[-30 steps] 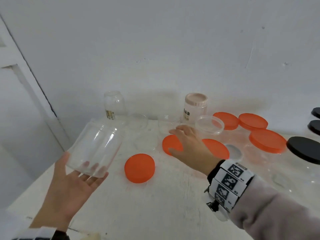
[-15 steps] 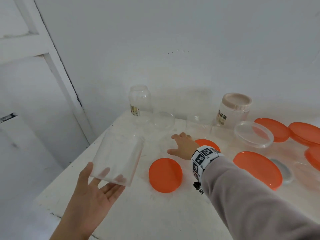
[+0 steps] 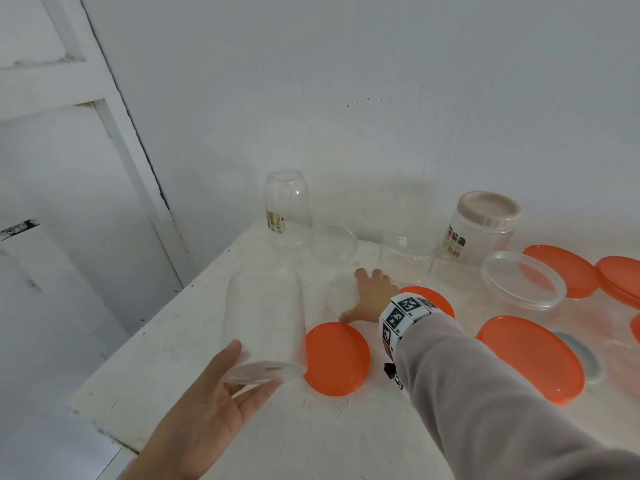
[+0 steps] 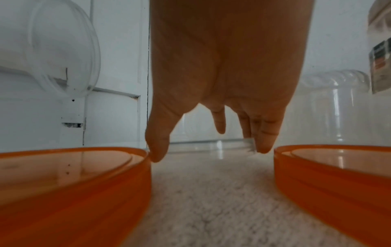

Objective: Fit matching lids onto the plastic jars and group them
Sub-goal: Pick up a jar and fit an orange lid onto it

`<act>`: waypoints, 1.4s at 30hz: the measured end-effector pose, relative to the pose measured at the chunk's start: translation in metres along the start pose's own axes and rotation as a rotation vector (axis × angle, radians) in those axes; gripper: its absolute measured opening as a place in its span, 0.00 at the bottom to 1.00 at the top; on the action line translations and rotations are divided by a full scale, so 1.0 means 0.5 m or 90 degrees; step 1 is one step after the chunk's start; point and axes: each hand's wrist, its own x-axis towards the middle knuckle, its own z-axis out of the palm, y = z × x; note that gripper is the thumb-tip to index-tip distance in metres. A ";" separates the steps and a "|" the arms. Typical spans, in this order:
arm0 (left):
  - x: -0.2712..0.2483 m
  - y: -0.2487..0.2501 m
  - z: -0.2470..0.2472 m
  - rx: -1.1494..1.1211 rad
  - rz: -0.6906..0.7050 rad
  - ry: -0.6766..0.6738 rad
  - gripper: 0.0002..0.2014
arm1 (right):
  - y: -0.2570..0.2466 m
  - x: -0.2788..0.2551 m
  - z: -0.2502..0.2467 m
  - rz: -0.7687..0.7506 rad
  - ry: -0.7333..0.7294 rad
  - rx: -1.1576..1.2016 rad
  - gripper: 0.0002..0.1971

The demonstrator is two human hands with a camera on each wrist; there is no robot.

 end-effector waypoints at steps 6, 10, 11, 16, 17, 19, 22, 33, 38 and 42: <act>-0.013 -0.020 0.018 0.214 0.049 -0.004 0.29 | 0.013 -0.048 -0.041 0.032 0.040 0.113 0.51; -0.030 -0.037 0.043 0.397 0.054 -0.087 0.42 | 0.037 -0.091 -0.079 0.087 0.065 0.210 0.59; -0.034 -0.041 0.050 0.426 0.051 -0.107 0.46 | 0.048 -0.101 -0.091 0.097 0.068 0.231 0.61; -0.056 -0.070 0.084 0.564 0.057 -0.149 0.54 | 0.104 -0.151 -0.141 0.085 0.059 0.368 0.57; -0.059 -0.076 0.093 0.592 0.052 -0.163 0.55 | 0.113 -0.163 -0.147 0.075 0.055 0.391 0.57; -0.064 -0.088 0.112 0.647 0.052 -0.201 0.53 | 0.132 -0.184 -0.154 0.044 0.039 0.401 0.58; -0.061 -0.110 0.135 0.705 0.076 -0.225 0.46 | 0.153 -0.217 -0.159 0.003 -0.005 0.377 0.59; -0.033 -0.179 0.179 0.839 0.133 -0.260 0.50 | 0.214 -0.308 -0.174 -0.058 -0.097 0.272 0.53; -0.025 -0.201 0.198 0.923 0.169 -0.255 0.51 | 0.223 -0.333 -0.169 -0.075 -0.124 0.216 0.56; -0.019 -0.211 0.202 0.941 0.158 -0.260 0.52 | 0.212 -0.347 -0.161 -0.100 -0.113 0.146 0.55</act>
